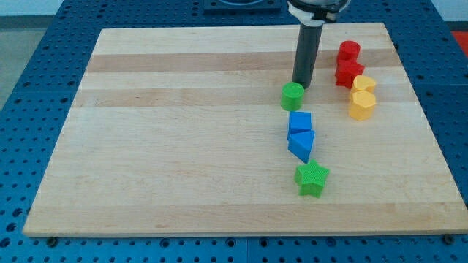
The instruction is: Place the red star at the left of the red circle
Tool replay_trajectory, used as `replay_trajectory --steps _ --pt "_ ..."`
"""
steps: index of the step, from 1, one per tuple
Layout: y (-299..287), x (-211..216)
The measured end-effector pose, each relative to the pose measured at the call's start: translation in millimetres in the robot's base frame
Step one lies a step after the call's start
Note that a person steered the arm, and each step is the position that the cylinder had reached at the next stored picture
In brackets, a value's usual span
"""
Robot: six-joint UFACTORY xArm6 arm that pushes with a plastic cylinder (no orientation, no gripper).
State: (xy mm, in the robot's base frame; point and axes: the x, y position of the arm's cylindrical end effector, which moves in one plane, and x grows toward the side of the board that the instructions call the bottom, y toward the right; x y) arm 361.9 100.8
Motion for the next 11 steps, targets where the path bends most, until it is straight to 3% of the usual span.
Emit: replay_trajectory --steps 1,2,3,5,6,7,8,9,11 --pt "-18.2 -17.6" --pt "-18.5 16.1" --pt "-18.5 14.2" --pt "32.2 -165.9" --pt "87.3 -168.9" --pt "167.2 -124.0" --pt "180.0 -48.0" --pt "125.2 -9.0" --pt "44.9 -15.0"
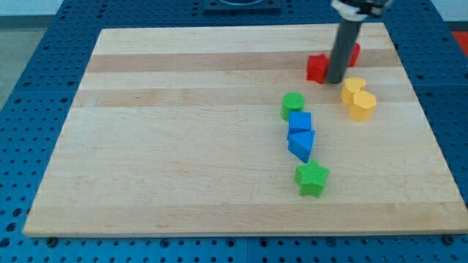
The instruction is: Place the red star at the left of the red circle
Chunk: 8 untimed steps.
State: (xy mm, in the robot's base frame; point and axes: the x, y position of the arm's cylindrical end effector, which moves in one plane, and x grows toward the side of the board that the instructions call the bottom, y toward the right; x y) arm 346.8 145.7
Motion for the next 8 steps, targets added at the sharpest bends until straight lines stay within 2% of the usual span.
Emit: replay_trajectory --steps 1,2,3,5,8 --pt "-28.2 -17.6" --pt "-32.0 -5.8" --pt "-88.7 23.3" --pt "-94.4 -21.0" --pt "-74.9 -40.9"
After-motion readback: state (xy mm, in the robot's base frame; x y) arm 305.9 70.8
